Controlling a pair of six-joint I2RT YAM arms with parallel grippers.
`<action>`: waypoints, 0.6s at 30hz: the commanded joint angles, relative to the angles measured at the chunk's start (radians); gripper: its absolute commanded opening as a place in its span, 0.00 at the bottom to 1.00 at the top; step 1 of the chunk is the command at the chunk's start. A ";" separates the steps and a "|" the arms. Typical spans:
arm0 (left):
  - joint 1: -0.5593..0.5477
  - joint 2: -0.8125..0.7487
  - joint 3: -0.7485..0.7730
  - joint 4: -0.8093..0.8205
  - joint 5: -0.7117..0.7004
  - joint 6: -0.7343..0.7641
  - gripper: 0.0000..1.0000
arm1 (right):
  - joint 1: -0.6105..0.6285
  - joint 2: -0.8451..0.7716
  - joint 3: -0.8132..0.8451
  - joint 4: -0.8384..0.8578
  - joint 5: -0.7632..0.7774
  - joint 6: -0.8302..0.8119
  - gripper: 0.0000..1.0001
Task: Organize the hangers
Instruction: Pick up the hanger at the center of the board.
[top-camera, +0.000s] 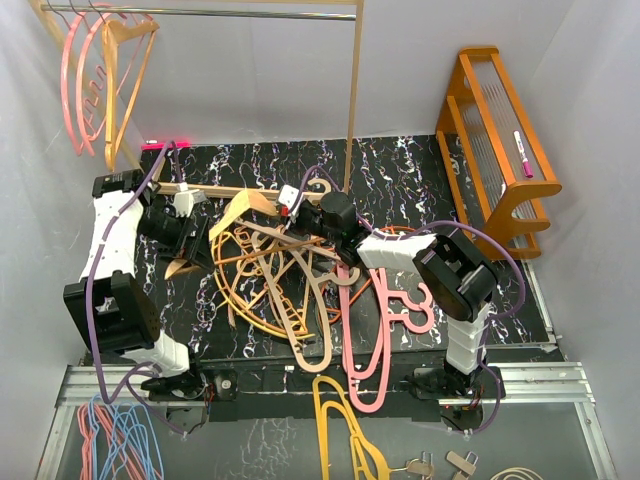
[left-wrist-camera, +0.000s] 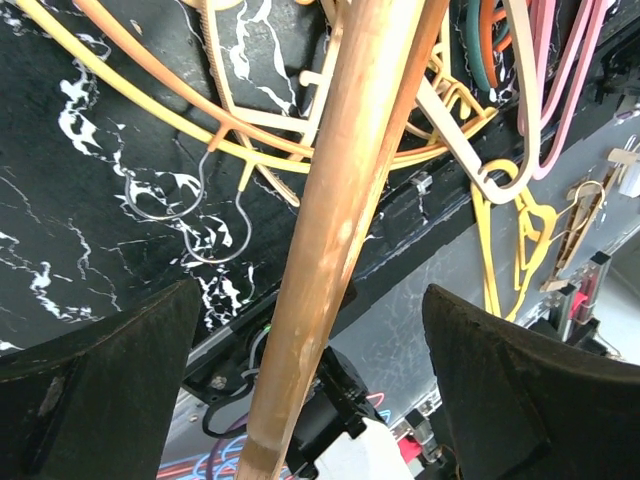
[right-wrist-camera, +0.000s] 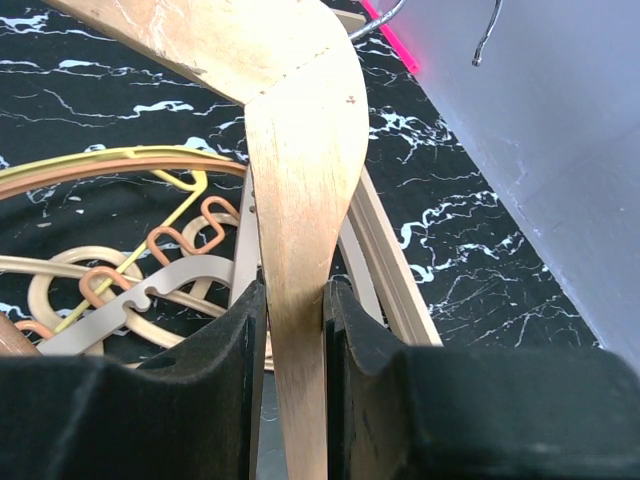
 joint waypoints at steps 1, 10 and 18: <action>0.023 0.014 0.054 -0.023 -0.003 0.052 0.83 | 0.001 -0.026 0.017 0.106 0.050 -0.028 0.08; 0.065 -0.007 0.050 -0.024 -0.040 0.088 0.65 | -0.009 -0.027 -0.017 0.101 0.047 -0.061 0.08; 0.083 -0.018 0.032 -0.024 -0.024 0.101 0.00 | -0.010 -0.030 -0.027 0.086 0.042 -0.082 0.08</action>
